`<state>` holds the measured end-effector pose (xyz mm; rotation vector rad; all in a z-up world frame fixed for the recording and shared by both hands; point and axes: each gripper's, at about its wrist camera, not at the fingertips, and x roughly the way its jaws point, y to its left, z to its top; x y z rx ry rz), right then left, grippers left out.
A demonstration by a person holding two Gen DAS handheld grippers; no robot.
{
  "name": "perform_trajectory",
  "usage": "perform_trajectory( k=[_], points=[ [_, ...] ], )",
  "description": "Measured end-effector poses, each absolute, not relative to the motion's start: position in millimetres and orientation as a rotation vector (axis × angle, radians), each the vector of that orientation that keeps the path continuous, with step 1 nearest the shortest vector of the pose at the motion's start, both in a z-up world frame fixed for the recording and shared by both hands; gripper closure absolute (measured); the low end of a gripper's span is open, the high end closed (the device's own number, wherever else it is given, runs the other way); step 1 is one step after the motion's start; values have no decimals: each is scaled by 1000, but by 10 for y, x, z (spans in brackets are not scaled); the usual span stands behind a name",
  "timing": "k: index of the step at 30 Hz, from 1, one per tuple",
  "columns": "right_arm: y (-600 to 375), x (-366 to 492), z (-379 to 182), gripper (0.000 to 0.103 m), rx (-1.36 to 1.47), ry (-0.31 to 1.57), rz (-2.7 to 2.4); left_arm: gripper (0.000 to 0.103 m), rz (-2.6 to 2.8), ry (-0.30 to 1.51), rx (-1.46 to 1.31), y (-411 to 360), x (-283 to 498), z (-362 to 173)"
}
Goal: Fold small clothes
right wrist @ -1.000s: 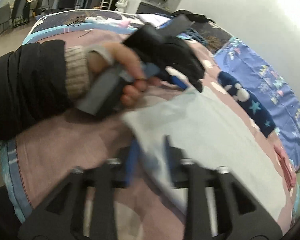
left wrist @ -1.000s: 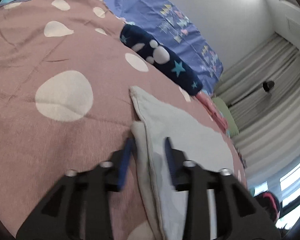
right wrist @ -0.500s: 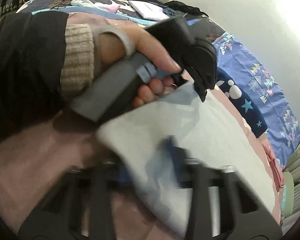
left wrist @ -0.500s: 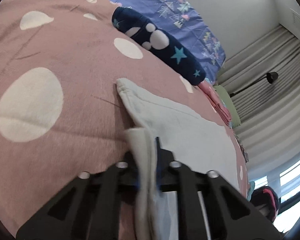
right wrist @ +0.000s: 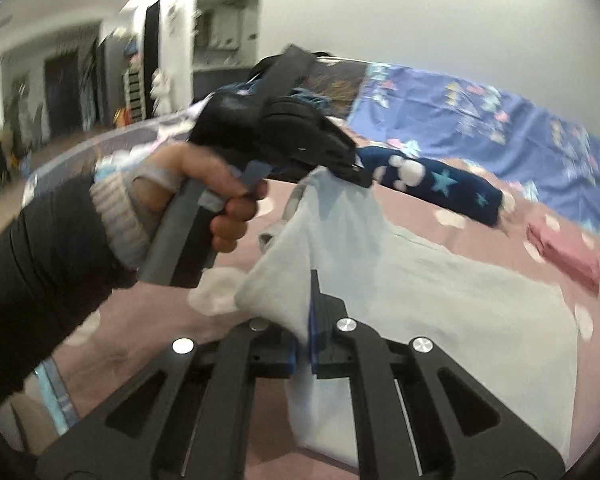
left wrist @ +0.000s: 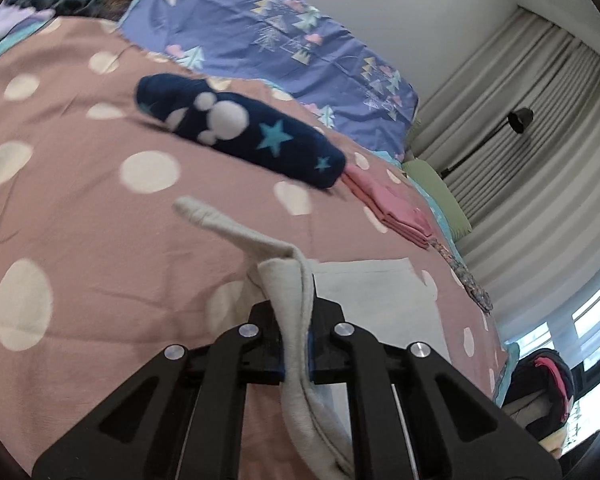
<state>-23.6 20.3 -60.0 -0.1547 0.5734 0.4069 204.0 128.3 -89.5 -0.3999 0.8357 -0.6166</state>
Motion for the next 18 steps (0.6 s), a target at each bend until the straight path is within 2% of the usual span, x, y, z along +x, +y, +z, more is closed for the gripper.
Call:
perform_trajectory(
  k=[10, 18],
  points=[
    [-1052, -333, -532, 99, 116, 570, 309, 96, -646, 829, -250, 70, 1985, -533],
    [-1939, -502, -707, 99, 263, 571, 230, 96, -655, 875, -111, -1063, 1982, -630]
  ],
)
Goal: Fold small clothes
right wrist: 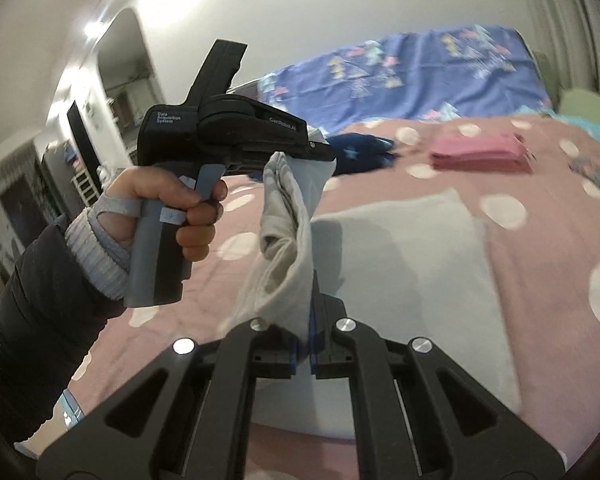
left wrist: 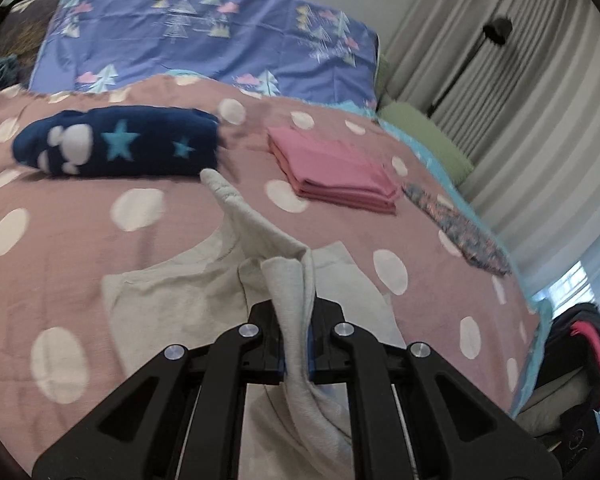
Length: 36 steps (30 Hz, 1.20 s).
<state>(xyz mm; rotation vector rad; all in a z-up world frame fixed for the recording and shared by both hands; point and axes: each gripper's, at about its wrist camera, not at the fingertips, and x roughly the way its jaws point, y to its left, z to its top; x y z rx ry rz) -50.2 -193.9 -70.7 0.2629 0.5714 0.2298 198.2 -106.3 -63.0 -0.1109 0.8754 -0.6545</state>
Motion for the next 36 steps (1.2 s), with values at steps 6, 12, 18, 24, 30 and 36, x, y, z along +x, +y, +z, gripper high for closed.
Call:
perform_trajectory(
  k=[6, 12, 18, 24, 30, 36],
  points=[
    [-2538, -574, -1020, 99, 397, 610, 173, 96, -634, 939, 41, -1814, 1985, -853],
    [-2851, -613, -1292, 99, 489, 658, 150, 96, -584, 959, 231, -2391, 1969, -1101],
    [-2973, -635, -1450, 99, 547, 695, 163, 69, -623, 926, 275, -2574, 1867, -1112],
    [-3003, -641, -1498, 99, 589, 708, 194, 44, -638, 765, 329, -2305, 1304, -705],
    [-3057, -633, -1469, 99, 648, 702, 235, 32, -657, 721, 450, -1727, 431, -826],
    [-3055, -632, -1348, 99, 677, 693, 259, 28, -599, 791, 460, -1096, -201, -1274]
  ],
)
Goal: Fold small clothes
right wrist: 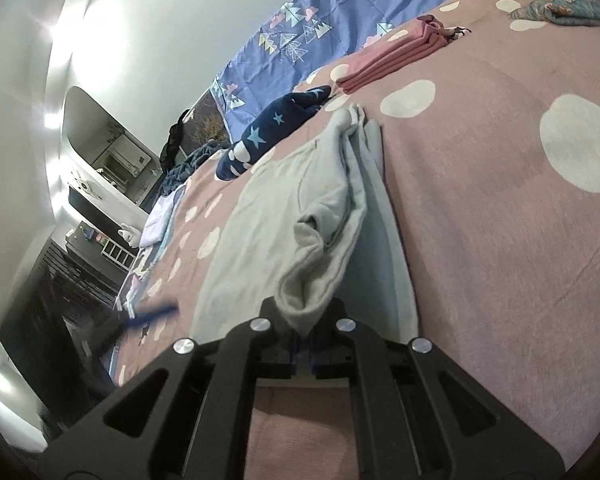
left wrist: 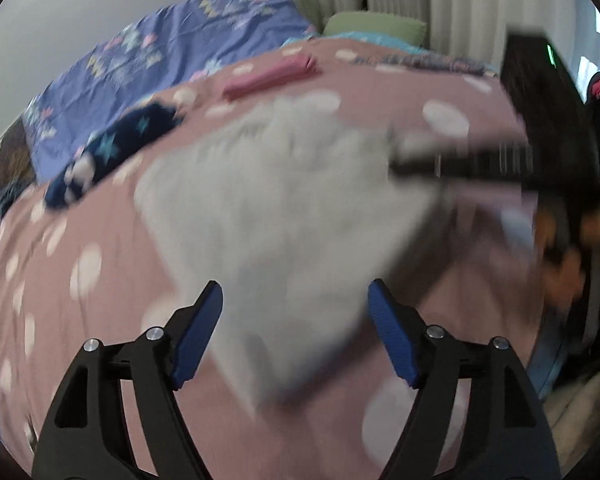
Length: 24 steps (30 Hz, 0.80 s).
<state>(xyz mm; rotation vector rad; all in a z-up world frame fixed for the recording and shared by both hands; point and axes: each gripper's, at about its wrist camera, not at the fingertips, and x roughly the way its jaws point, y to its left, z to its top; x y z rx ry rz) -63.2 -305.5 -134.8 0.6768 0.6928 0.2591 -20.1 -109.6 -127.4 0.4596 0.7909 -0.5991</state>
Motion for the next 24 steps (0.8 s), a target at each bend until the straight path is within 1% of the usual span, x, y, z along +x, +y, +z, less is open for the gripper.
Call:
perform_trajectory(
  k=[5, 10, 12, 13, 16, 19, 20, 21, 22, 23, 24],
  points=[
    [-3016, -611, -1161, 99, 686, 668, 276, 28, -445, 855, 397, -726, -206, -1564],
    [-3027, -621, -925, 101, 698, 620, 292, 28, -391, 831, 268, -494, -110, -1536],
    [-3090, -656, -891, 101, 717, 610, 283, 27, -376, 816, 274, -470, -107, -1531],
    [-3132, -682, -906, 101, 729, 616, 271, 26, -367, 811, 292, -467, -120, -1540],
    [-3204, -748, -1079, 101, 717, 684, 213, 26, -378, 825, 294, -405, -183, -1603],
    [-3228, -799, -1509, 100, 720, 830, 147, 27, -369, 855, 284, -321, -225, -1705],
    [-3249, -816, -1579, 99, 732, 846, 139, 29, -376, 859, 261, -273, -241, -1704],
    [-3275, -842, -1612, 98, 746, 847, 144, 38, -383, 866, 240, -240, -260, -1685],
    [-3297, -882, -1582, 95, 746, 833, 154, 44, -394, 874, 217, -202, -274, -1649],
    [-3291, -909, -1531, 90, 729, 815, 155, 57, -409, 876, 198, -177, -291, -1617],
    [-3284, -941, -1438, 89, 688, 787, 145, 70, -439, 877, 169, -146, -320, -1563]
  ],
)
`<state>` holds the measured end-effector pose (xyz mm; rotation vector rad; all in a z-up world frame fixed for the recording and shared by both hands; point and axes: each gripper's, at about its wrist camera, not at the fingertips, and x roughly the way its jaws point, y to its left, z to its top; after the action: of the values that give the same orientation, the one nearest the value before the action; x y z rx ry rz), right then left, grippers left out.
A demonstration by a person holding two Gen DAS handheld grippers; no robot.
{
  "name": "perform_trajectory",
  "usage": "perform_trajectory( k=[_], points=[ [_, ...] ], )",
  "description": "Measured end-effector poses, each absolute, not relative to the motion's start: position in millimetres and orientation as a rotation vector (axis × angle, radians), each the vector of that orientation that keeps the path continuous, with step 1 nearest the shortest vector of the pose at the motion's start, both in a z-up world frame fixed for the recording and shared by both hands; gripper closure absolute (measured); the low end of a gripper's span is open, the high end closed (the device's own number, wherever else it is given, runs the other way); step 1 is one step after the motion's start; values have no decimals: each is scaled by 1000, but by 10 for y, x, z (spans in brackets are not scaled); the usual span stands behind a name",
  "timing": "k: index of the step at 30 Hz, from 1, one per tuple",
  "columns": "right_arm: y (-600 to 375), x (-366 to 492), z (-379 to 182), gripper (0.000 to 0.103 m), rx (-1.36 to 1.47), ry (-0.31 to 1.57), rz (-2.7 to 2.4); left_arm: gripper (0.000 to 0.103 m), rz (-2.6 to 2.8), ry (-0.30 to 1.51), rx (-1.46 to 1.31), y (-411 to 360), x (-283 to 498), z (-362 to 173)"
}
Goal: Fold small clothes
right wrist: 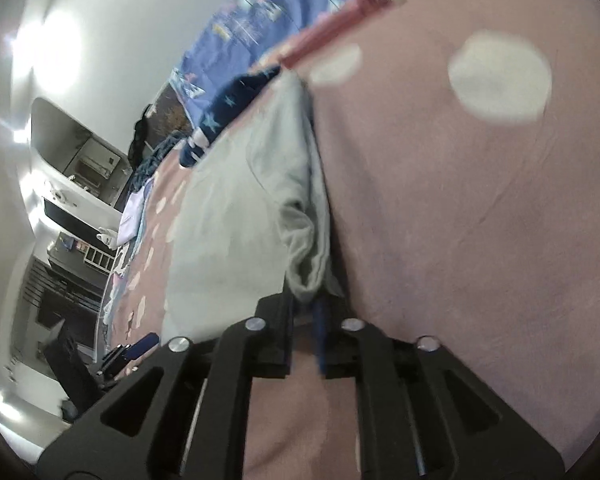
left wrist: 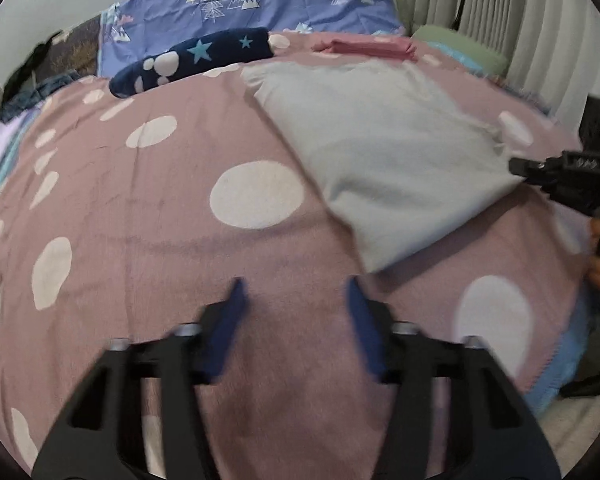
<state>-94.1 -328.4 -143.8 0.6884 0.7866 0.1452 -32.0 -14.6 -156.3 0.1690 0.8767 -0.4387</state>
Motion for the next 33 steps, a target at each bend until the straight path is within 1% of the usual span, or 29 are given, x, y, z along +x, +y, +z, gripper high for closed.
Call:
perform_trajectory(
  k=[2, 3, 6, 8, 9, 11, 13, 15, 18, 20, 21, 23, 24, 26, 27, 28, 29, 30, 31, 32, 33],
  points=[
    [-3242, -983, -1257, 89, 597, 733, 129, 82, -505, 854, 110, -115, -352, -1411],
    [-3216, -982, -1200, 89, 572, 712, 141, 83, -530, 823, 92, -129, -362, -1318],
    [-3101, -942, -1133, 89, 529, 689, 206, 83, -579, 755, 79, -290, -341, -1189],
    [-3014, -848, -1223, 89, 503, 739, 194, 83, -589, 781, 94, -452, -255, -1275],
    [-2992, -798, -1317, 89, 489, 786, 157, 83, -587, 821, 119, -554, -194, -1404],
    [-2991, -743, -1505, 103, 459, 861, 87, 82, -550, 892, 179, -679, -108, -1663],
    [-3010, -791, -1539, 103, 465, 846, 92, 80, -548, 848, 194, -686, -156, -1725],
    [-3011, -814, -1479, 102, 447, 846, 106, 78, -557, 862, 201, -674, -156, -1700],
    [-3057, -791, -1292, 92, 434, 810, 136, 77, -570, 908, 153, -617, -119, -1622],
    [-3070, -713, -1141, 82, 391, 769, 130, 77, -598, 884, 113, -556, -111, -1504],
    [-3075, -629, -1047, 81, 359, 755, 117, 77, -612, 864, 99, -552, -106, -1445],
    [-3105, -411, -916, 75, 310, 739, 135, 77, -624, 842, 89, -579, -75, -1396],
    [-3110, -308, -888, 72, 297, 736, 141, 77, -622, 842, 94, -612, -43, -1407],
    [-3147, -6, -855, 64, 278, 752, 141, 76, -622, 876, 108, -685, 25, -1507],
    [-3163, 157, -860, 63, 282, 766, 146, 75, -615, 910, 124, -729, 50, -1614],
    [-3187, 299, -873, 60, 290, 780, 151, 74, -611, 913, 136, -748, 60, -1669],
    [-3220, 473, -902, 55, 297, 799, 151, 70, -614, 887, 148, -762, 29, -1693],
    [-3248, 655, -943, 52, 300, 817, 142, 63, -625, 873, 164, -783, -9, -1697],
    [-3261, 793, -981, 50, 296, 829, 125, 61, -631, 866, 176, -796, -28, -1697],
    [-3257, 917, -1025, 50, 295, 840, 110, 58, -632, 860, 195, -826, -55, -1703],
    [-3279, 1024, -1067, 54, 300, 850, 103, 56, -628, 856, 213, -855, -73, -1711]
  ],
)
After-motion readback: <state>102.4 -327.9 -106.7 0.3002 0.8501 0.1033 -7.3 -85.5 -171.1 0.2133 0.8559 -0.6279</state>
